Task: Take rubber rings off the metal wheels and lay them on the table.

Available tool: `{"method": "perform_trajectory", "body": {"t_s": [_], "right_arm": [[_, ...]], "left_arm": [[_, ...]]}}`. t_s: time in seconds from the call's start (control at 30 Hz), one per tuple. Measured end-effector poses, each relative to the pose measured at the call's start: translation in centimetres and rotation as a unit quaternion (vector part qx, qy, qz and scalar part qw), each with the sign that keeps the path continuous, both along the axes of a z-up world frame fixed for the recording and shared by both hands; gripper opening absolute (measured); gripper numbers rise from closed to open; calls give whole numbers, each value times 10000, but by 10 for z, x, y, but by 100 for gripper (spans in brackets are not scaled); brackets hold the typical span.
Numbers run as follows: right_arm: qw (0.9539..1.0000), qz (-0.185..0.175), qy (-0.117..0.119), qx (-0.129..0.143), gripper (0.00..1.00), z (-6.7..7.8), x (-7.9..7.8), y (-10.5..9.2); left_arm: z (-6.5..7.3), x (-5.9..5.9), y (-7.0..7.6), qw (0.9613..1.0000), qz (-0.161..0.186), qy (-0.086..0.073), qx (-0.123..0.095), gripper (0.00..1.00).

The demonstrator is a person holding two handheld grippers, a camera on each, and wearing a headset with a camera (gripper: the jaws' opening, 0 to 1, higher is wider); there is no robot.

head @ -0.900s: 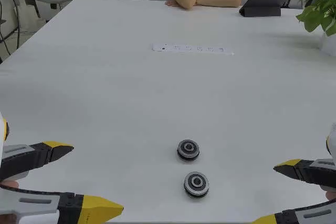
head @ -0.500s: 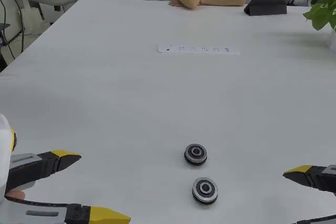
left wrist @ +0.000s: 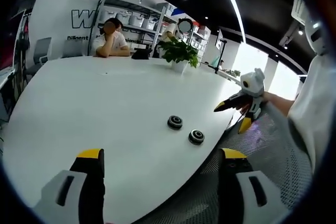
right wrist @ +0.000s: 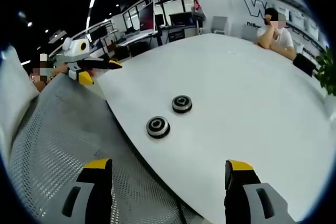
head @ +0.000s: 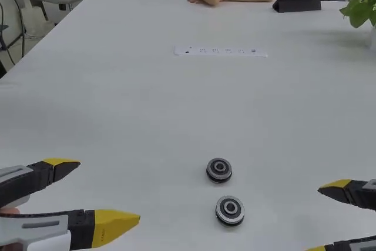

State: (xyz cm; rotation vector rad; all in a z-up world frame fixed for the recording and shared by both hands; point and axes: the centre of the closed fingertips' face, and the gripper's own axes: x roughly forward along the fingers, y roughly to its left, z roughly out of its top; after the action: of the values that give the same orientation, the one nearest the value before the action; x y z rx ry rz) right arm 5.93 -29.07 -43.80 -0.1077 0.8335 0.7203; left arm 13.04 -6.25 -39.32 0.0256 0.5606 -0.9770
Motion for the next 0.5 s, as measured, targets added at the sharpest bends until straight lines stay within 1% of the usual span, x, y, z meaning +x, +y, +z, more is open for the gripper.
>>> {"method": "perform_trajectory", "body": {"t_s": [0.13, 0.3, 0.4, 0.5], "right_arm": [[10000, -10, -1, -5, 88, 0, 0, 0], [10000, -27, -6, -3, 88, 0, 0, -1], [10000, -33, -10, -5, 88, 0, 1, -1], [10000, -46, -15, -4, 88, 0, 1, -1]], "left_arm": [[-3, -3, -2, 9999, -105, 30, 84, 91], [-3, -5, -3, 9998, -166, 45, 100, 95], [-6, -7, -4, 9995, -237, 112, 151, 97], [-8, -9, -5, 9991, -337, 121, 218, 99]]}}
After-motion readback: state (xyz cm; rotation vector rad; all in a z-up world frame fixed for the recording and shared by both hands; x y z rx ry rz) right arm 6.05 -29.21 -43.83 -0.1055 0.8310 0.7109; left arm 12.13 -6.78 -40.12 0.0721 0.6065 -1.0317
